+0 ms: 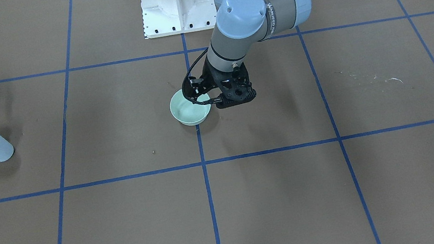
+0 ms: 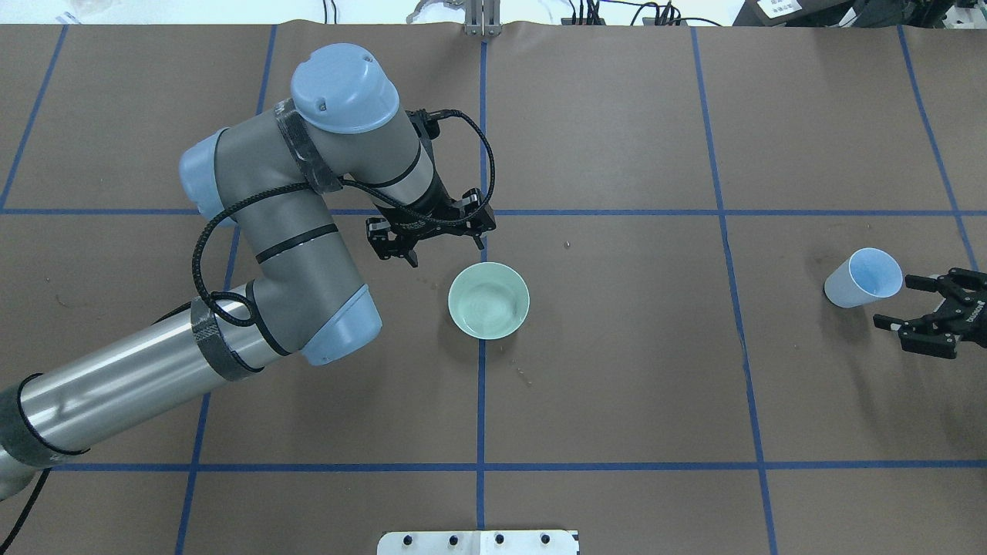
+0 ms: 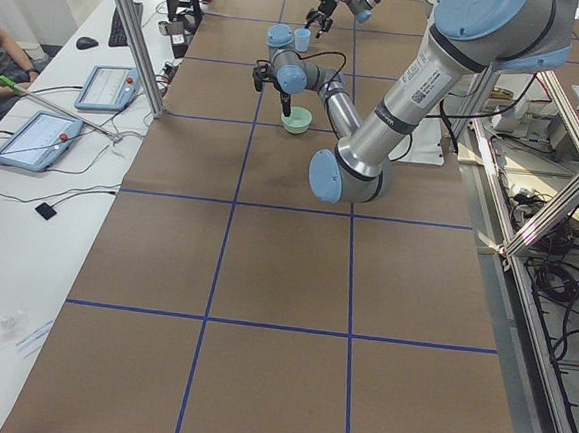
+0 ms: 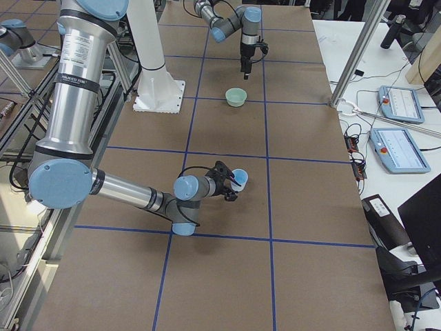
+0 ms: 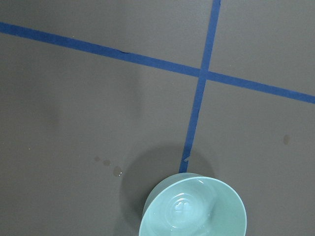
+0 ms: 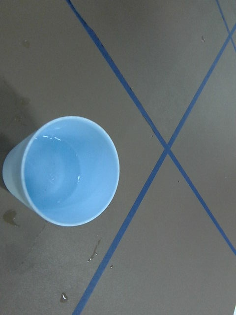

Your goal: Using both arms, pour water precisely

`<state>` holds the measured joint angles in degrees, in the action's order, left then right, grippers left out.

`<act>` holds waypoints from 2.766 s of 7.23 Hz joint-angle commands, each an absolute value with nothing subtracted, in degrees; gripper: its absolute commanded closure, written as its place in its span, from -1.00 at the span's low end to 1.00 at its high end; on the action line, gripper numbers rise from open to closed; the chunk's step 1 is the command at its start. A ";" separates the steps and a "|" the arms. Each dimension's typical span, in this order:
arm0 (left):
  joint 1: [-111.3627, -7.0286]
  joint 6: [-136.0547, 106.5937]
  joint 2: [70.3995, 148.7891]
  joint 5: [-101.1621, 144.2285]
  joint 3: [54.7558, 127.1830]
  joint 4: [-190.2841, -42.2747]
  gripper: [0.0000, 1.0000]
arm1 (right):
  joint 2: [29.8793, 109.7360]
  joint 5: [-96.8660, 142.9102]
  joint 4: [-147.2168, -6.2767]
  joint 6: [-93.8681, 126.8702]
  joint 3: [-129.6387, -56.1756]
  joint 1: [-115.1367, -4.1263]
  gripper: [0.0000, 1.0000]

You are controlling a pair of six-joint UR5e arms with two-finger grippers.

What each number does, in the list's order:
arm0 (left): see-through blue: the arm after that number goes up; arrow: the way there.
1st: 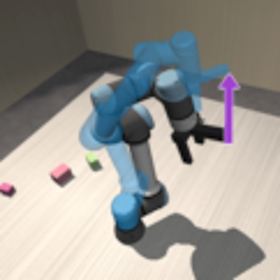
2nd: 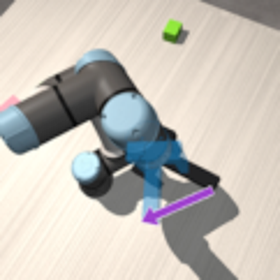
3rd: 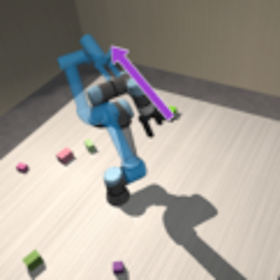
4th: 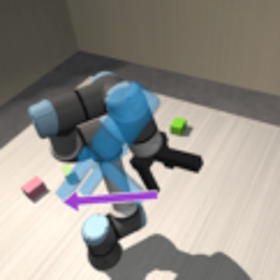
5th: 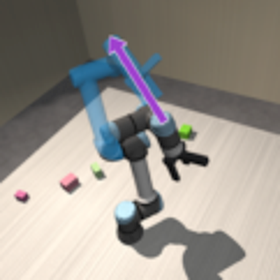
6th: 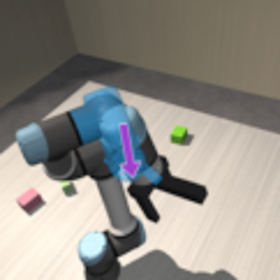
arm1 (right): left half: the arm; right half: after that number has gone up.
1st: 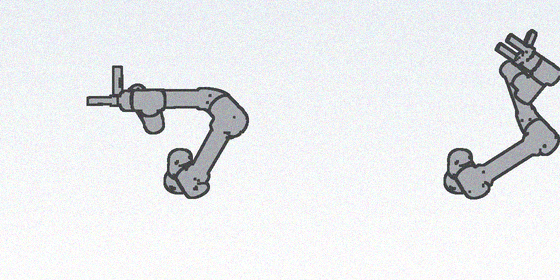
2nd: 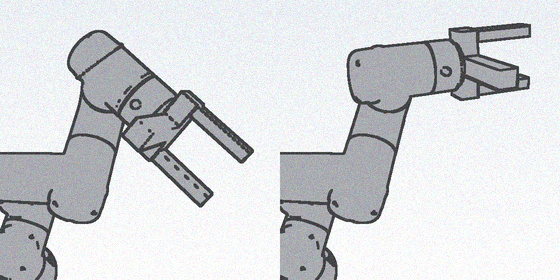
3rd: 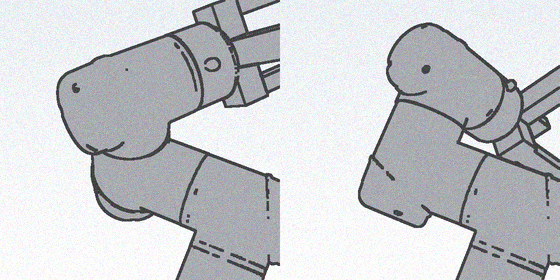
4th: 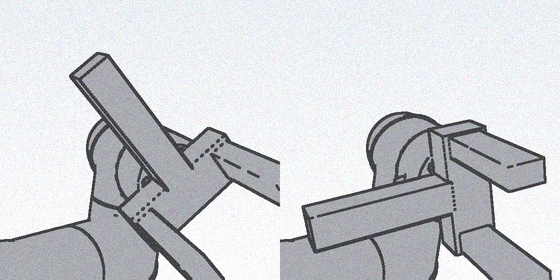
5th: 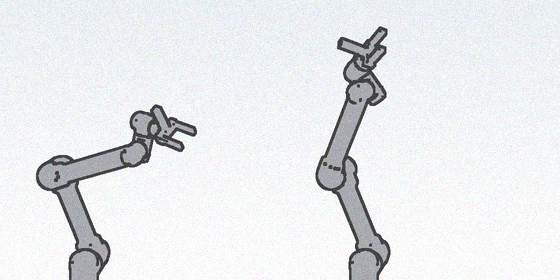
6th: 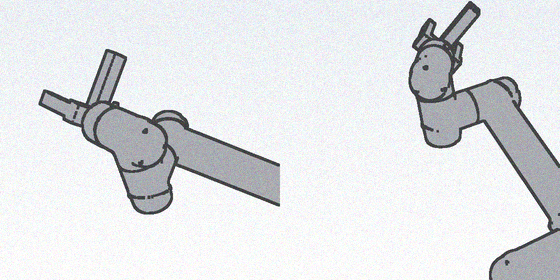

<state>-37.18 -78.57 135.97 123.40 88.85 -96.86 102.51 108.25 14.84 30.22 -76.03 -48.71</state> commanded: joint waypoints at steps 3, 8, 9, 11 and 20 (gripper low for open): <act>-37.44 -78.57 134.57 123.40 90.95 -96.33 -0.98 | 101.69 105.13 14.94 30.24 -75.68 -47.29 -0.96; -37.62 -78.57 133.68 123.40 91.58 -96.33 -0.98 | 101.17 103.01 16.70 30.85 -74.18 -45.44 -0.96; -37.62 -78.57 133.68 123.40 91.58 -96.33 -0.98 | 100.12 102.57 16.70 30.85 -73.31 -45.44 -0.96; -37.70 -78.49 133.68 123.49 91.58 -96.33 -0.98 | 99.49 101.78 16.79 30.94 -72.42 -45.44 -0.96; -37.97 -78.49 133.68 123.49 91.58 -96.33 -0.98 | 97.56 101.51 17.84 33.05 -70.76 -45.35 -0.93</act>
<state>-37.96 -78.49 133.68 123.49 91.58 -96.33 97.70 101.51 17.33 33.05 -71.14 -45.41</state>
